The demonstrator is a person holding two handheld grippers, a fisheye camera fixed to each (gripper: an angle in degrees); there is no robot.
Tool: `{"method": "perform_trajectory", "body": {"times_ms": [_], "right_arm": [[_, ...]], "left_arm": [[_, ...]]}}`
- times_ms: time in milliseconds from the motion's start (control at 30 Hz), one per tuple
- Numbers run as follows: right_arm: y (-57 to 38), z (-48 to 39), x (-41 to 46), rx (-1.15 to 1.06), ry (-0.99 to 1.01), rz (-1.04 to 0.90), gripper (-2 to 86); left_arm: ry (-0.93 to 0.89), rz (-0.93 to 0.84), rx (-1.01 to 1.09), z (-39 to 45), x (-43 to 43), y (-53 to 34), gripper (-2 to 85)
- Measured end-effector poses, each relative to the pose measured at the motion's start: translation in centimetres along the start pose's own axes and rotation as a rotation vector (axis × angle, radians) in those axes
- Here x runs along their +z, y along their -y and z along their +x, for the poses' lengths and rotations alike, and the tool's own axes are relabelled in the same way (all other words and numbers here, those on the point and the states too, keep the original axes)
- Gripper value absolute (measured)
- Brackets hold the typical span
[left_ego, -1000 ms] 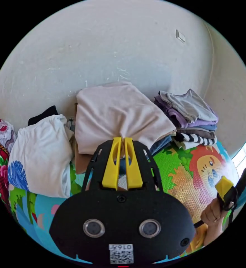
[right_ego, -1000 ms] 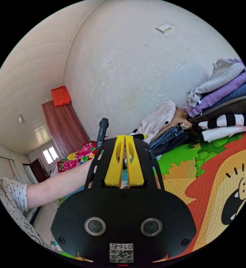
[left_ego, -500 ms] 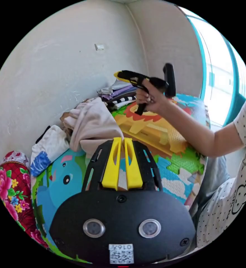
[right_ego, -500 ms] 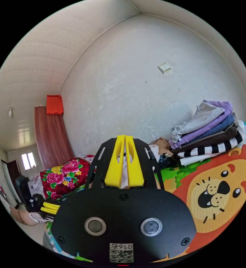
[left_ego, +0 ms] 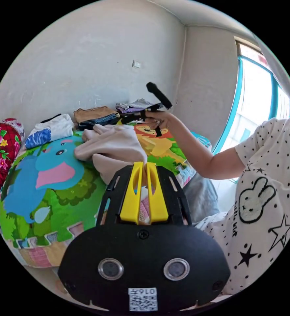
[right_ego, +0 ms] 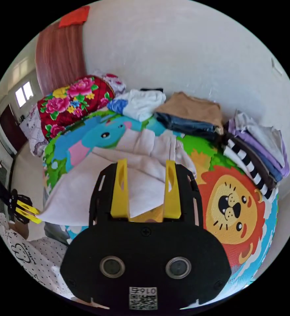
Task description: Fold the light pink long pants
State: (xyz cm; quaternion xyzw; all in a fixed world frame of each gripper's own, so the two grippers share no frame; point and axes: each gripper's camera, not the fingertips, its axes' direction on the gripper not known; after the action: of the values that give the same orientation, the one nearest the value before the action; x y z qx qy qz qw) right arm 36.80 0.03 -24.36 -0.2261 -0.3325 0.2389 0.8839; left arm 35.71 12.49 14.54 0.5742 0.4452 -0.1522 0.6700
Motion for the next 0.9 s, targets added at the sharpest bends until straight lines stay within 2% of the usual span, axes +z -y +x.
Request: {"method": "perform_trajectory", "body": {"times_ms": [67, 200, 267, 367, 467, 567, 733, 833, 900], "right_arm": [[-0.4, -0.4, 3.2, 0.067, 0.040, -0.103, 11.7], [-3.3, -3.4, 0.3, 0.046, 0.015, 0.055, 4.5], [-6.1, -6.4, -2.4, -0.073, -0.017, 0.119, 2.2], [-10.2, -10.0, -4.7, -0.227, -0.007, 0.143, 3.8], [-14.9, -13.6, -5.8, -0.456, 0.056, 0.123, 5.7], [-18.5, -15.5, -6.9, -0.578, 0.106, 0.113, 7.3], [-20.7, -12.1, -9.4, -0.293, 0.149, 0.209, 9.3], [-21.8, -8.9, -10.2, -0.049, 0.140, 0.240, 10.3], [-22.7, -7.5, -10.4, 0.051, 0.126, 0.238, 10.7]], "left_arm": [[0.005, 0.012, -0.007, 0.1, -1.1, -1.3, -0.8], [0.053, 0.048, -0.071, -0.6, -2.9, -3.2, -0.9], [0.099, 0.087, -0.217, -2.4, -4.0, -4.8, -0.9], [0.072, 0.122, -0.349, -4.4, -4.9, -6.4, -0.8], [0.040, 0.117, -0.375, -4.9, -4.1, -6.1, -0.4], [0.019, 0.083, -0.310, -4.1, -2.0, -4.0, 2.3], [0.071, 0.032, -0.080, 0.2, 2.5, 1.5, 7.3], [0.086, -0.092, 0.031, 2.9, 6.9, 4.7, 8.1], [0.065, -0.173, 0.023, 3.6, 9.7, 6.0, 8.3]]}}
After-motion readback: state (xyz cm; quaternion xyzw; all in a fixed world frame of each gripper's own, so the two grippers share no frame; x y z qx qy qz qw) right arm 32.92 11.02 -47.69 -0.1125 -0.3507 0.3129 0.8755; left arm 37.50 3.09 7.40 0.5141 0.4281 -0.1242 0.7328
